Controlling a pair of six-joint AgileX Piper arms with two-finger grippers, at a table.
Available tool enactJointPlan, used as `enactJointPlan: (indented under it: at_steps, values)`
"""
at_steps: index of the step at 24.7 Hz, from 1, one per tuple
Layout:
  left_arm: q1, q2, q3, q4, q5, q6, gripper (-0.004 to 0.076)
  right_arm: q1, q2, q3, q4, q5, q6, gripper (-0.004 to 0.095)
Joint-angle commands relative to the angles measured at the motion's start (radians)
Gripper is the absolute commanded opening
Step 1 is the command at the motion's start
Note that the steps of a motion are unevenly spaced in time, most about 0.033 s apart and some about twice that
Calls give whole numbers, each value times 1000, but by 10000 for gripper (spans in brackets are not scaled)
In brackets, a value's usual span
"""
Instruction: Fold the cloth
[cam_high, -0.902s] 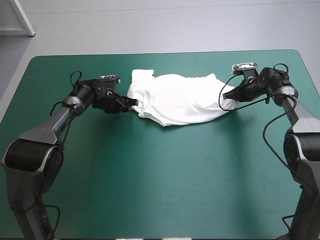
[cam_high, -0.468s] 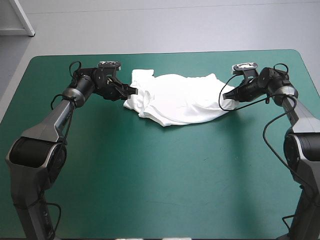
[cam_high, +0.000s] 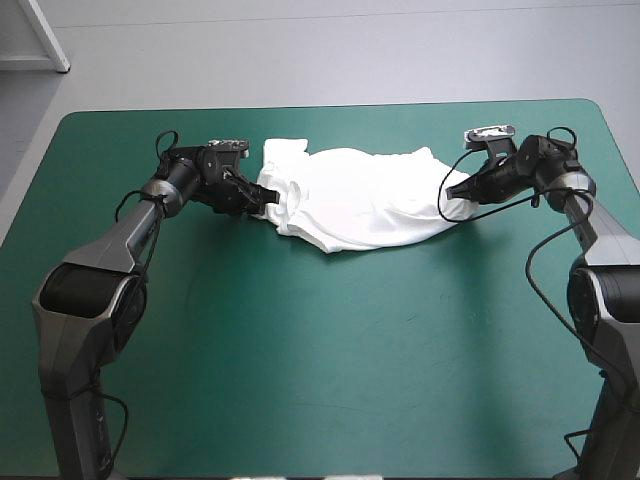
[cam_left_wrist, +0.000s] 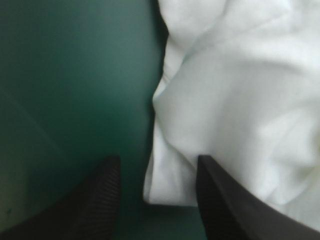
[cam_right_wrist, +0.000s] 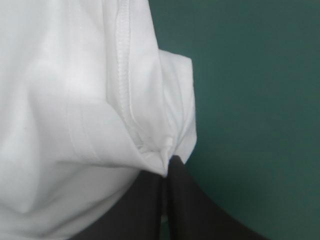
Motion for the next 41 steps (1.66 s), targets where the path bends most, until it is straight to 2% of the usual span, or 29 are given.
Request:
enactJointPlan:
  at_steps: [1,5,9,15,19,23,28,34,41]
  values:
    - [-13,-53,-26,-52,-15,45,346,-1,-69,-34,7,-33,-10,-4]
    - [-32,-39,-26,-47,-17,67,224,-1,-69,-34,7,-35,-10,-4]
    - [-40,-25,-26,-34,-22,71,18,-1,-69,-34,7,-33,-10,-4]
    - [-34,-64,-26,49,-47,62,19,-1,-83,-61,7,-39,-10,-4]
    - [0,-195,-26,61,-132,62,19,-1,-182,-119,17,-23,-6,-4]
    - [7,-356,-26,61,-159,103,19,-1,-336,-121,47,-18,-6,-4]
    - [7,-591,-26,65,-192,123,19,-1,-595,-121,194,-27,-138,-4]
    - [7,-874,-63,61,-220,177,19,-1,-852,-121,287,-43,-238,-4]
    - [7,-1107,-91,61,-263,225,19,-1,-1078,-121,368,-130,-330,-4]
